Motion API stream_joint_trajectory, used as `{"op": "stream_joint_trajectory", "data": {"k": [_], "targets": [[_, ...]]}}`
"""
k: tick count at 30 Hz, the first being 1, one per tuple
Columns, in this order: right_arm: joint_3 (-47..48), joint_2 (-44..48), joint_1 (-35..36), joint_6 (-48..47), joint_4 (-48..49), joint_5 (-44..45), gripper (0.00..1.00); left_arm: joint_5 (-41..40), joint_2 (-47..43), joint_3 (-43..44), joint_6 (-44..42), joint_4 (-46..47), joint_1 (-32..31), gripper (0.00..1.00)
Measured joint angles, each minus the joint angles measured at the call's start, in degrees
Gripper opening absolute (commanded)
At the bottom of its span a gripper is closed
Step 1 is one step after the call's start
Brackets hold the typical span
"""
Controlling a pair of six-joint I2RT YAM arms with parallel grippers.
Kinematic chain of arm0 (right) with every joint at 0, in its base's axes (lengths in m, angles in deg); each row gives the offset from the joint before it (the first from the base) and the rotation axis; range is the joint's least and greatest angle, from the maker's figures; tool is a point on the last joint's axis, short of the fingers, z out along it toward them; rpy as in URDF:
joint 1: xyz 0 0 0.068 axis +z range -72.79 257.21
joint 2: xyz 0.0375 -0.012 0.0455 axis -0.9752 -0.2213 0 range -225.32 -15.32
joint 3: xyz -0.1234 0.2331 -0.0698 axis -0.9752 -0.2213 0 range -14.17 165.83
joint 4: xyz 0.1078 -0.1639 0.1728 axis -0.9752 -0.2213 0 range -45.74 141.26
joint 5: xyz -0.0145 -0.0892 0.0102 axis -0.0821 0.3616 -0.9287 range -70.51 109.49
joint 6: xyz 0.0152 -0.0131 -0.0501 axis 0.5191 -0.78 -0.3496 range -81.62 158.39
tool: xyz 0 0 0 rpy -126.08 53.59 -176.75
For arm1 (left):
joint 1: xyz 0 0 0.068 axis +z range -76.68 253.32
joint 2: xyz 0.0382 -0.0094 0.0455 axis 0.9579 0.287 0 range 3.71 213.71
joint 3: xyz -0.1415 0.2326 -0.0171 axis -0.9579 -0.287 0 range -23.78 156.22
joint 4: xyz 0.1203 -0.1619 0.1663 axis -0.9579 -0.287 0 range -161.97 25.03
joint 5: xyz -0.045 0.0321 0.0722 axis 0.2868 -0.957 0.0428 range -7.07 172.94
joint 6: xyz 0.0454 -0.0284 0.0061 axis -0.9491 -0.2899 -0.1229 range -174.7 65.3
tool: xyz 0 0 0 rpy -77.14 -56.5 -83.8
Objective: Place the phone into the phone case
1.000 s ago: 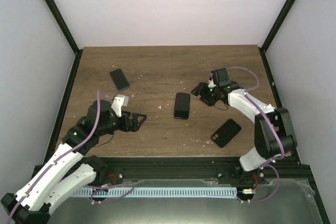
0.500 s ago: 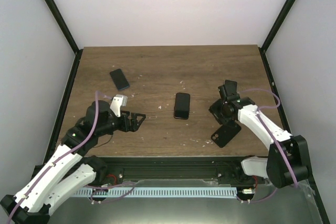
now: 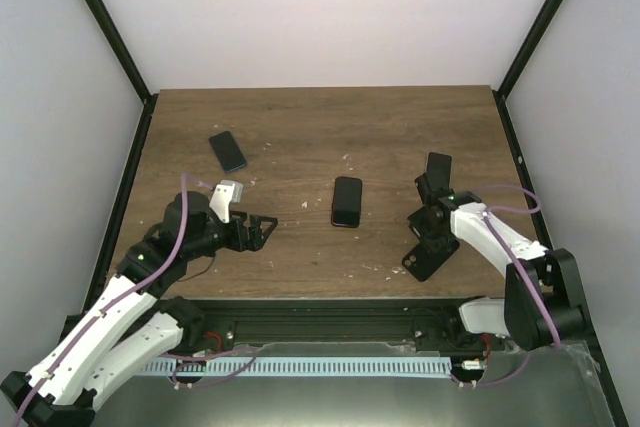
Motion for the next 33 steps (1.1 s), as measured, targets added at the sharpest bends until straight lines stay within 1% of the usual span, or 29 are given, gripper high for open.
{"op": "stream_joint_trajectory", "data": {"k": [15, 17, 22, 25, 33], "targets": [[-1.5, -2.0, -0.1, 1.9, 1.3, 2.3, 0.22, 0.0, 0.0, 0.0, 0.0, 0.0, 0.0, 1.00], [-1.7, -2.7, -0.1, 1.9, 1.4, 2.3, 0.20, 0.0, 0.0, 0.0, 0.0, 0.0, 0.0, 1.00], [-2.5, -3.4, -0.1, 1.9, 2.7, 2.0, 0.10, -0.1, 0.0, 0.0, 0.0, 0.0, 0.0, 1.00], [-3.1, -3.4, -0.1, 1.9, 3.3, 1.7, 0.01, -0.3, 0.0, 0.0, 0.0, 0.0, 0.0, 1.00], [-3.2, -3.6, -0.2, -0.4, 4.1, 0.6, 0.01, -1.0, 0.0, 0.0, 0.0, 0.0, 0.0, 1.00]]}}
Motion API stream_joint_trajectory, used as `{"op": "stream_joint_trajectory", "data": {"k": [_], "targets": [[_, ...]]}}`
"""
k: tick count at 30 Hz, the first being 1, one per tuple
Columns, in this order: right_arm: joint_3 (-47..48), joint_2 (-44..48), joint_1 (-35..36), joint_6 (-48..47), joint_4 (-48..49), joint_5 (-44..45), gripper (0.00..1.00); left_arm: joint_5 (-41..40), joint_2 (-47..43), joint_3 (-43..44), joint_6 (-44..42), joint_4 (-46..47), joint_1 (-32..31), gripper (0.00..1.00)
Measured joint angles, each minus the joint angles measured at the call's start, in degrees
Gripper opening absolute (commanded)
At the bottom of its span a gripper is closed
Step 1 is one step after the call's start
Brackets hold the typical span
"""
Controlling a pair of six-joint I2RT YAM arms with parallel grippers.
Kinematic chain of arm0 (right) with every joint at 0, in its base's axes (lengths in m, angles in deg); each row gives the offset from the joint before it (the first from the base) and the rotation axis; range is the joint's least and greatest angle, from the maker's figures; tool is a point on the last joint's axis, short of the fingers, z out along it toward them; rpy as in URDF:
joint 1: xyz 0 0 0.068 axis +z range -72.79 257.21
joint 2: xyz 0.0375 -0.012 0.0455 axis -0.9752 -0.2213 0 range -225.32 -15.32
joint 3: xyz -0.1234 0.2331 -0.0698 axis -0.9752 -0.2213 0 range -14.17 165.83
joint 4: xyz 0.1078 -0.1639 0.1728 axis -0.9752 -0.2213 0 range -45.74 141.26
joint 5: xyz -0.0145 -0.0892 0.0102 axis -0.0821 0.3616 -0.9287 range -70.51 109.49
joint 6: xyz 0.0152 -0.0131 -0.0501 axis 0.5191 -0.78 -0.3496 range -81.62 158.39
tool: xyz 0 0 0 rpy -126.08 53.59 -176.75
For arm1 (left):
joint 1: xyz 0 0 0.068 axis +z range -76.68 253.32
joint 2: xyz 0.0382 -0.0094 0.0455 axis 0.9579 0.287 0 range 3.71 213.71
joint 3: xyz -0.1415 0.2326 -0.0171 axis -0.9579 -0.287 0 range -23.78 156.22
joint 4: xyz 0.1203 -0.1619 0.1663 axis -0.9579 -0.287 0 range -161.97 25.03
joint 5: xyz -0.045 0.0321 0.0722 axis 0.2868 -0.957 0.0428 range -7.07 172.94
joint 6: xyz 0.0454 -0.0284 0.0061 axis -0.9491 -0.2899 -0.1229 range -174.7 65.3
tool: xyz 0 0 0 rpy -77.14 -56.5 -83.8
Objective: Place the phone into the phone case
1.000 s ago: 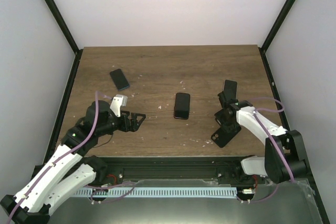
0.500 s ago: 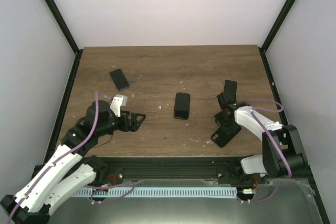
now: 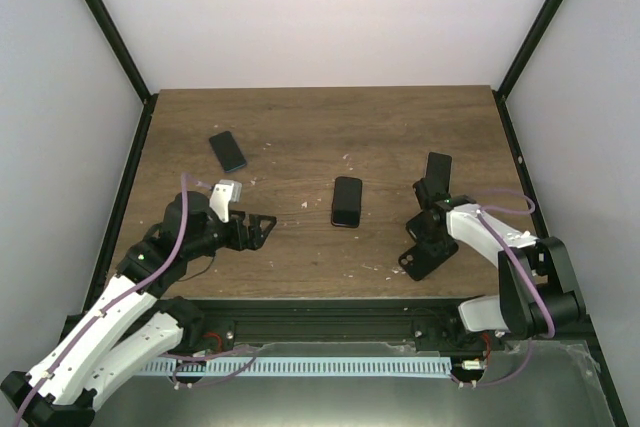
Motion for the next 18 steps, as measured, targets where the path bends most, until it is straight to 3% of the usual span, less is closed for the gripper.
{"op": "stream_joint_trajectory", "data": {"k": [10, 18], "targets": [[1.2, 0.0, 5.1, -8.9, 4.8, -7.2, 0.01, -2.6, 4.7, 2.4, 1.5, -2.6, 1.6, 1.00], [1.4, 0.0, 15.4, -17.0, 15.5, -16.0, 0.01, 3.9, 7.6, 2.0, 5.7, -2.4, 11.2, 1.00]]}}
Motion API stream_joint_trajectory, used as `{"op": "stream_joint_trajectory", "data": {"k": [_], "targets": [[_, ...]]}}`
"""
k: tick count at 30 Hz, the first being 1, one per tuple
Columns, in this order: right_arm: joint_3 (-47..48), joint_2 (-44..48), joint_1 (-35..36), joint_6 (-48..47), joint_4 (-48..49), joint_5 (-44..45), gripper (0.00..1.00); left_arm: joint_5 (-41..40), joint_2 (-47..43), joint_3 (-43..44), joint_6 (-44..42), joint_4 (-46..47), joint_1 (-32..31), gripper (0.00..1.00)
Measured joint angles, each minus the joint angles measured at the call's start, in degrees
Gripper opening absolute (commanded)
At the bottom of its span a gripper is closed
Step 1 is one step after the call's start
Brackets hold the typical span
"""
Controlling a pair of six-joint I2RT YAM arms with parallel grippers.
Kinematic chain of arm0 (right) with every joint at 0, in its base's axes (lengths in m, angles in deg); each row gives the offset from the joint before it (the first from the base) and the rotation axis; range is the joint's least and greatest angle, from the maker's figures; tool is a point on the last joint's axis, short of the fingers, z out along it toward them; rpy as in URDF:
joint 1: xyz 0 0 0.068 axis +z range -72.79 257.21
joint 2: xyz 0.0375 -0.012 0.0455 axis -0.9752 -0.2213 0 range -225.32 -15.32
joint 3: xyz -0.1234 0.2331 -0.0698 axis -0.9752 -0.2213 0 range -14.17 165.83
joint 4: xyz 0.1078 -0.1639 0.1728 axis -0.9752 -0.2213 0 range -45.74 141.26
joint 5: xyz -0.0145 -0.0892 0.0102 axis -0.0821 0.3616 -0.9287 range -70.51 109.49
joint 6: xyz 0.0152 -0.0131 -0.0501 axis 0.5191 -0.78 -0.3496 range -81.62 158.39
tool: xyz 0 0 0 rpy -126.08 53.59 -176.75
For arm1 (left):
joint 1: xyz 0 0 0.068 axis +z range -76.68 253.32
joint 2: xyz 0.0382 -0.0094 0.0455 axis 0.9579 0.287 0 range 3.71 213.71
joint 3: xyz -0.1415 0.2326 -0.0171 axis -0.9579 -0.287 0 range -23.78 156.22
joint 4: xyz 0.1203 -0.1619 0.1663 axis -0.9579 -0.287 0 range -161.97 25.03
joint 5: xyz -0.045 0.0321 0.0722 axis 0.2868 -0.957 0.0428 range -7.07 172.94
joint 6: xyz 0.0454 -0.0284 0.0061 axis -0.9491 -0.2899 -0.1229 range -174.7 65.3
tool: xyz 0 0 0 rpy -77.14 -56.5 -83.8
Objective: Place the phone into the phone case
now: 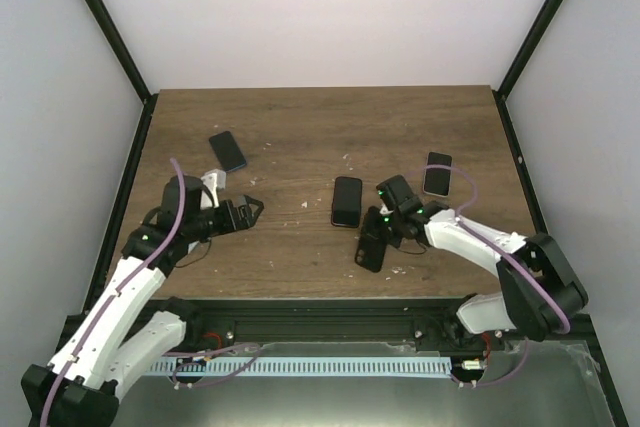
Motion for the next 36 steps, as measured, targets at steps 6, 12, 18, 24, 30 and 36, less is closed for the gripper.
{"op": "stream_joint_trajectory", "data": {"k": [6, 12, 18, 24, 30, 36], "targets": [[1.9, -3.3, 9.4, -5.2, 8.6, -6.1, 0.01, 1.2, -2.1, -0.3, 2.3, 0.0, 3.3, 1.00], [2.8, -10.8, 15.7, -8.4, 17.2, -11.1, 0.01, -0.1, -4.3, -0.3, 4.2, -0.1, 3.5, 1.00], [8.7, -17.2, 18.8, -11.9, 19.6, -12.3, 0.03, -0.1, -4.8, -1.6, 7.1, 1.1, 3.5, 0.98], [12.6, -21.1, 18.9, -12.4, 19.7, -12.4, 0.26, 0.5, -4.6, -4.3, 8.7, 1.7, 3.5, 0.96], [12.7, -20.5, 18.8, -13.4, 17.9, -11.5, 0.51, 1.7, -4.6, -5.1, 9.1, 2.7, 3.5, 0.96], [12.1, -14.2, 13.2, -14.8, 13.9, -8.8, 0.69, 3.7, -4.2, -6.7, 8.3, 4.1, 3.5, 1.00]]}}
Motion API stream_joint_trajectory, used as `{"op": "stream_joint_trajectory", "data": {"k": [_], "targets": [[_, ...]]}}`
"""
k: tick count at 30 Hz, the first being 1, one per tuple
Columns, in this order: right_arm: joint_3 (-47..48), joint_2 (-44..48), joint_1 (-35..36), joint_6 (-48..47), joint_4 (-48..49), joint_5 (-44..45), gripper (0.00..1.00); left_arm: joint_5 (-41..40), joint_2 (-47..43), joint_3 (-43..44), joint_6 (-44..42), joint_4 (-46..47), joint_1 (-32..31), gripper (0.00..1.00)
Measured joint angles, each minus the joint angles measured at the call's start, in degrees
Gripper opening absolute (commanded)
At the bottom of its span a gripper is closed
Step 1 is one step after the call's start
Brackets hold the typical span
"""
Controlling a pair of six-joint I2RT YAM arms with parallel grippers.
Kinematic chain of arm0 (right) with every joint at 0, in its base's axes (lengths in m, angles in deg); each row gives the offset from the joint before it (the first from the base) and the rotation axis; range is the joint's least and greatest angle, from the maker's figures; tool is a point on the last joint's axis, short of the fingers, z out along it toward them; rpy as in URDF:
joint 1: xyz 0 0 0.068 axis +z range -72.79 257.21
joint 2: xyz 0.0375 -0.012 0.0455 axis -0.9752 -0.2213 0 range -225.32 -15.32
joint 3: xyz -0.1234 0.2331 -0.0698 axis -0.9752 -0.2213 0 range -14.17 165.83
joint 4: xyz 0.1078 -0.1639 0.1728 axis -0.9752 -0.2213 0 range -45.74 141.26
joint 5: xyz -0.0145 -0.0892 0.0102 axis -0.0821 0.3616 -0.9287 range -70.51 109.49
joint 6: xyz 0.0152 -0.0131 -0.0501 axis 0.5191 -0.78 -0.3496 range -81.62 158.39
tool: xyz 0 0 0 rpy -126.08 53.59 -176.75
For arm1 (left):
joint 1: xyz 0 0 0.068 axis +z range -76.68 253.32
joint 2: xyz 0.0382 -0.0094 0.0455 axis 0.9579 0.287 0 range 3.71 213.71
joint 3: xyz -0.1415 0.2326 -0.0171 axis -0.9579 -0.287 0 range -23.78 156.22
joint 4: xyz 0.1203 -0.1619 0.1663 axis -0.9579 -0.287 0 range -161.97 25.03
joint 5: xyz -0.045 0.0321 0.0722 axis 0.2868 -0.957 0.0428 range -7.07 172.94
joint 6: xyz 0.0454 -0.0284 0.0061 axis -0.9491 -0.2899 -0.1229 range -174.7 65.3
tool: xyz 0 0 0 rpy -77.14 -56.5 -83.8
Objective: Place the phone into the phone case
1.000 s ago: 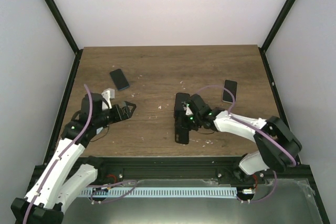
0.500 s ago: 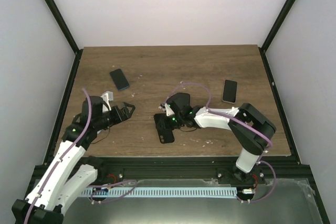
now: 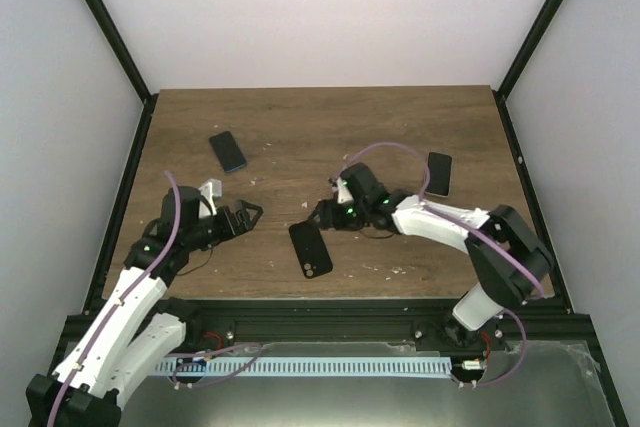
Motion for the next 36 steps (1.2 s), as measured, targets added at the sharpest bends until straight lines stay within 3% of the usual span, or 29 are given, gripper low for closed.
{"op": "stream_joint_trajectory", "data": {"k": [7, 13, 19, 27, 36], "targets": [[-0.7, 7.9, -12.5, -3.5, -6.2, 6.3, 1.00, 2.2, 0.7, -2.2, -0.7, 0.3, 0.0, 1.00], [1.0, 10.6, -20.5, -8.5, -13.6, 17.0, 1.00, 3.1, 0.7, -2.2, -0.9, 0.6, 0.0, 1.00], [6.3, 7.3, -29.4, -13.4, -18.0, 26.0, 1.00, 4.5, 1.2, -2.4, -1.0, 1.4, 0.0, 1.00], [11.9, -2.0, -41.4, -18.9, -18.7, 27.8, 1.00, 6.2, 1.6, -3.1, -1.1, 3.6, 0.0, 0.99], [18.2, -12.0, -44.8, -21.9, -19.3, 26.7, 1.00, 7.5, 1.9, -3.8, -1.0, 4.6, 0.0, 0.99]]}}
